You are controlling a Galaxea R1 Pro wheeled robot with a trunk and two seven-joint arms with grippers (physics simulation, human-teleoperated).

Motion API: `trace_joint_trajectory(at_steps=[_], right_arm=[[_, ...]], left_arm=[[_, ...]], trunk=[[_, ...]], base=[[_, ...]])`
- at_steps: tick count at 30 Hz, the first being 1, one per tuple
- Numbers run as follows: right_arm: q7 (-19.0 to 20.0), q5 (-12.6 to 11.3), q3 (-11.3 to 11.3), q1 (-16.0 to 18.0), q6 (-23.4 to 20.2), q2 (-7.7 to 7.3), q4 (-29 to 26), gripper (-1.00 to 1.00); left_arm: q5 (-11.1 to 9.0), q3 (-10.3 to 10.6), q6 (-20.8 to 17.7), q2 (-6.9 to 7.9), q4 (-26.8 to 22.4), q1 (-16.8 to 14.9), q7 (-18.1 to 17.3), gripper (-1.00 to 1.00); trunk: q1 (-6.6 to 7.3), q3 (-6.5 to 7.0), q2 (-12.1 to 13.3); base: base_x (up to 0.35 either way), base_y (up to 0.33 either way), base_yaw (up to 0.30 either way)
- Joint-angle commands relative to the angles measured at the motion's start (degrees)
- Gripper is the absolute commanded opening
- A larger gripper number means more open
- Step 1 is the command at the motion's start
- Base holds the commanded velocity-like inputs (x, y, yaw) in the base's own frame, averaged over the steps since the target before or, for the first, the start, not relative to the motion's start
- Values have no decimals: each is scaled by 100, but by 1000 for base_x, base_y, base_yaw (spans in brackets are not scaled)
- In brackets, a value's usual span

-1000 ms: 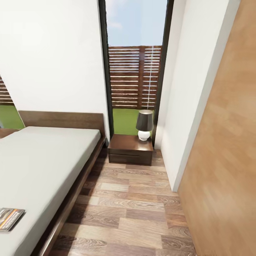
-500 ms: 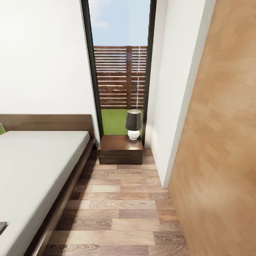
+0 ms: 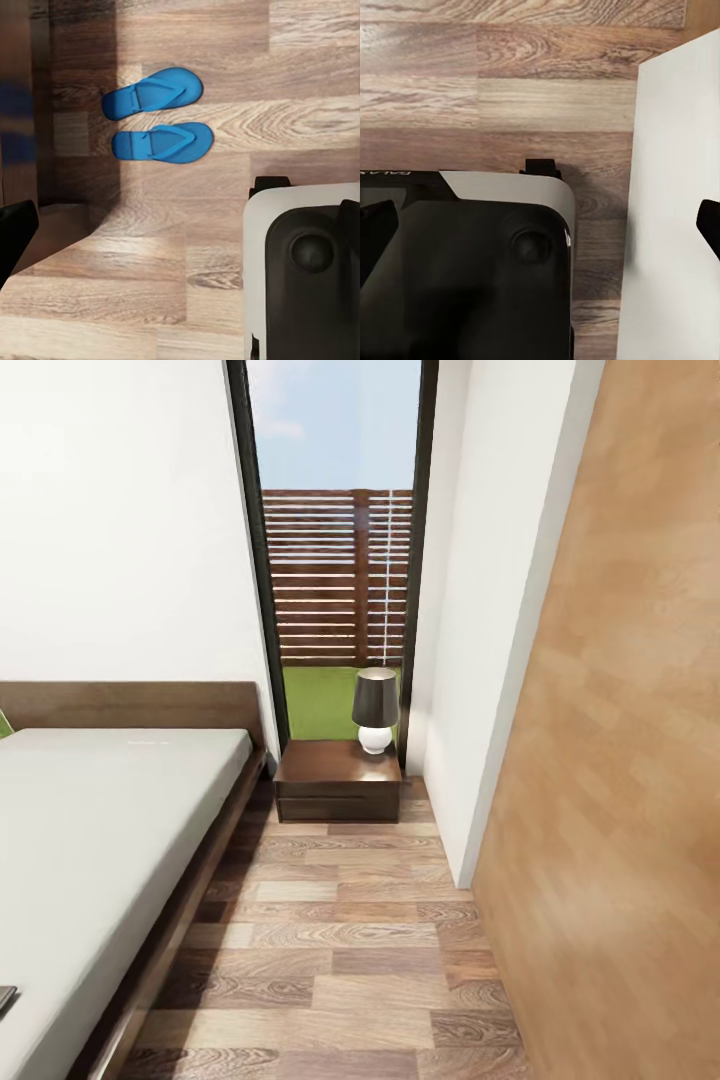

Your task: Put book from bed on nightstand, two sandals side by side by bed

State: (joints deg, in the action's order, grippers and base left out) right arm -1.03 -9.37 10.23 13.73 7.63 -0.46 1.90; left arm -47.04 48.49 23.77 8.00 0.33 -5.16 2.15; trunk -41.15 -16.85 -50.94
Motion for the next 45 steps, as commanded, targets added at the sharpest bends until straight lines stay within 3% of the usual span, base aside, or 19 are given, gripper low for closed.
trace_joint_trajectory(at_steps=[1, 24, 45], right_arm=[[-3, -56, 49, 8, 37, 2, 20, 100], [-3, -56, 49, 8, 37, 2, 20, 100], [-3, -56, 49, 8, 37, 2, 21, 100]], left_arm=[[-14, 48, 17, -1, 3, -3, 22, 100], [-16, 46, 22, 0, 9, -3, 31, 100], [-16, 46, 22, 2, 10, -3, 31, 100]], trunk=[[0, -7, -5], [0, -7, -5], [0, -7, -5]], base=[[23, 0, -4], [183, -8, -1], [288, -13, 0]])
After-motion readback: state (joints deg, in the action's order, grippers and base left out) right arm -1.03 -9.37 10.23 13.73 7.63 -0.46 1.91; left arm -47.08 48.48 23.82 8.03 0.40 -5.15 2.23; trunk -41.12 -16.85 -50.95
